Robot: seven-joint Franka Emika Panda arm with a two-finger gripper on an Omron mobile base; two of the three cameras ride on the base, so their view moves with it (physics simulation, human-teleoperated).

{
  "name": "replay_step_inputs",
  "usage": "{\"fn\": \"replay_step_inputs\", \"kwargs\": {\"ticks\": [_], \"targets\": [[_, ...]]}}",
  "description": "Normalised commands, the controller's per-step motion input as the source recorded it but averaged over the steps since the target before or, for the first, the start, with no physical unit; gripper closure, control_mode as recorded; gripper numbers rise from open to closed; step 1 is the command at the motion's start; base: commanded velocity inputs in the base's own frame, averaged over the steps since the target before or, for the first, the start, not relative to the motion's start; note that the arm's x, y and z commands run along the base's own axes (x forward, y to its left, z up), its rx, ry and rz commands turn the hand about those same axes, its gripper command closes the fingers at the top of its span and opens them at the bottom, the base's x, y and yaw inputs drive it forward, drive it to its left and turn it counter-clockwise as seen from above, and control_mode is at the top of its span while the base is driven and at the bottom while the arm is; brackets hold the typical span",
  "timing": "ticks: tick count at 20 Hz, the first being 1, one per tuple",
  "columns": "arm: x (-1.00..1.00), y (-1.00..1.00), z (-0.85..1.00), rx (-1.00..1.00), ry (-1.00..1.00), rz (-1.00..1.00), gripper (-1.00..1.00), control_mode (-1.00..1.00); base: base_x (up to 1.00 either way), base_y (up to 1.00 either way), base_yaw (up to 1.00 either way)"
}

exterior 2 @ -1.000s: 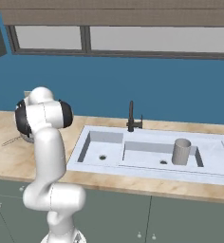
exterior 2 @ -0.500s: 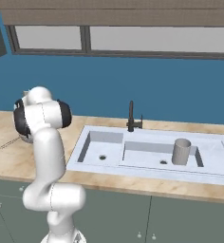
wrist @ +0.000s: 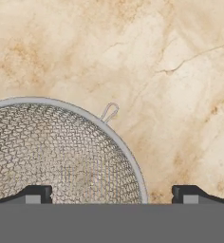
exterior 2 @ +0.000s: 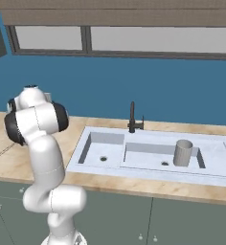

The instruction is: Place the strainer in the left basin and the glass cup in the right basin of the sink.

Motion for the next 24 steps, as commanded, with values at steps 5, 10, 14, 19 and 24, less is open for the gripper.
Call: {"fn": "replay_step_inputs", "kwargs": {"ticks": [5,10,14,19,24], "targets": [[-0.13,-0.01,-0.03,0.0,-0.05,0.05,-1.0,-1.0,0.0,0.0,0.0],[-0.16,-0.08,0.02,0.0,-0.02,0.05,-1.0,-1.0,0.0,0.0,0.0],[-0.09,-0.22,0.15,0.04,0.08,0.03,-1.0,-1.0,0.0,0.0,0.0],[-0.01,-0.01,-0.11,0.0,0.0,0.0,-1.0,-1.0,0.0,0.0,0.0],[0.01,0.11,-0.21,0.0,-0.04,0.0,-1.0,-1.0,0.0,0.0,0.0]]}}
